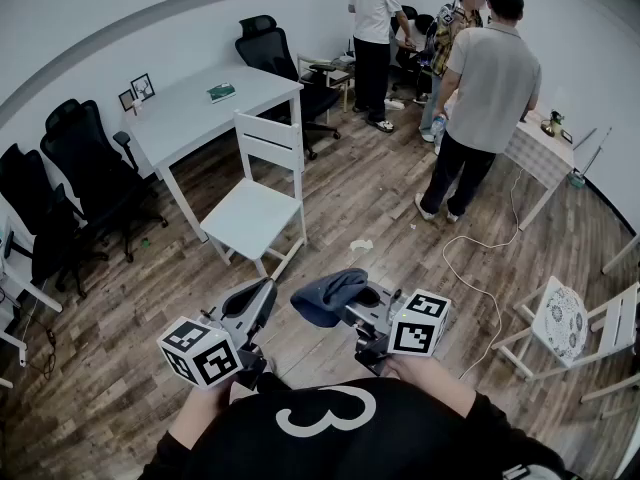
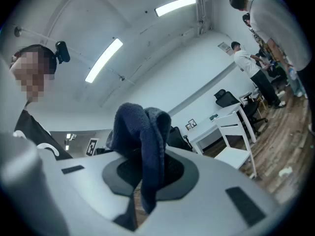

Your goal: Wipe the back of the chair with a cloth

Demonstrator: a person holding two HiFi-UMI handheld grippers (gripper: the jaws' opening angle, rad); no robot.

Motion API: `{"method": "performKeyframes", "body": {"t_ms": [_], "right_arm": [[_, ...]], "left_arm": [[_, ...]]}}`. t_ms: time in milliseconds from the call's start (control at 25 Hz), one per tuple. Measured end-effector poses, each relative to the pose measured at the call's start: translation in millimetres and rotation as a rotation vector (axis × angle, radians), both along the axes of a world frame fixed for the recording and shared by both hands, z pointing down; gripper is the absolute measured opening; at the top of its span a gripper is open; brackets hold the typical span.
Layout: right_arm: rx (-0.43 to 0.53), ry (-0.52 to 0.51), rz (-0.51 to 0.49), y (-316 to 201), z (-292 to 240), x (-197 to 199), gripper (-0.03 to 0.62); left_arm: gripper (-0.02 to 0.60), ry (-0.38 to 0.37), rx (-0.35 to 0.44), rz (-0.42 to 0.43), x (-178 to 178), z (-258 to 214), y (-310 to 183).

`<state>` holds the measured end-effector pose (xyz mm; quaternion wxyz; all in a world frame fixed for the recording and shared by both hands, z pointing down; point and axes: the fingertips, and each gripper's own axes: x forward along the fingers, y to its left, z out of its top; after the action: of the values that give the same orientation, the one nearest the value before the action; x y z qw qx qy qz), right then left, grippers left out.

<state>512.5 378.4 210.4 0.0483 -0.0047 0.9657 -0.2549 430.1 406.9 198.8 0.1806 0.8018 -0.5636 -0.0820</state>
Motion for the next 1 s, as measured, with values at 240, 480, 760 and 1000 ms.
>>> {"method": "performKeyframes", "body": {"t_ms": [240,480,760,1000], "right_arm": [[-0.01,0.001,0.01,-12.8,6.1,-8.8,0.051],[-0.041,0.017,0.019,-25.9,19.9,-27.0,0.051],[-0.103,0.042,0.042,-59.0,41.8,-69.3,0.051],[-0.164,0.073,0.052,-97.8,61.9,-137.3,0.051]], "left_arm": [[0.014,0.006,-0.013,-0.001,-12.4,7.7,-12.3],[0.014,0.027,-0.042,0.009,-30.4,23.8,-26.7],[0.014,0.068,-0.092,0.02,-73.4,49.6,-58.3],[0.014,0.105,-0.146,0.022,-140.8,72.1,-96.8]]}}
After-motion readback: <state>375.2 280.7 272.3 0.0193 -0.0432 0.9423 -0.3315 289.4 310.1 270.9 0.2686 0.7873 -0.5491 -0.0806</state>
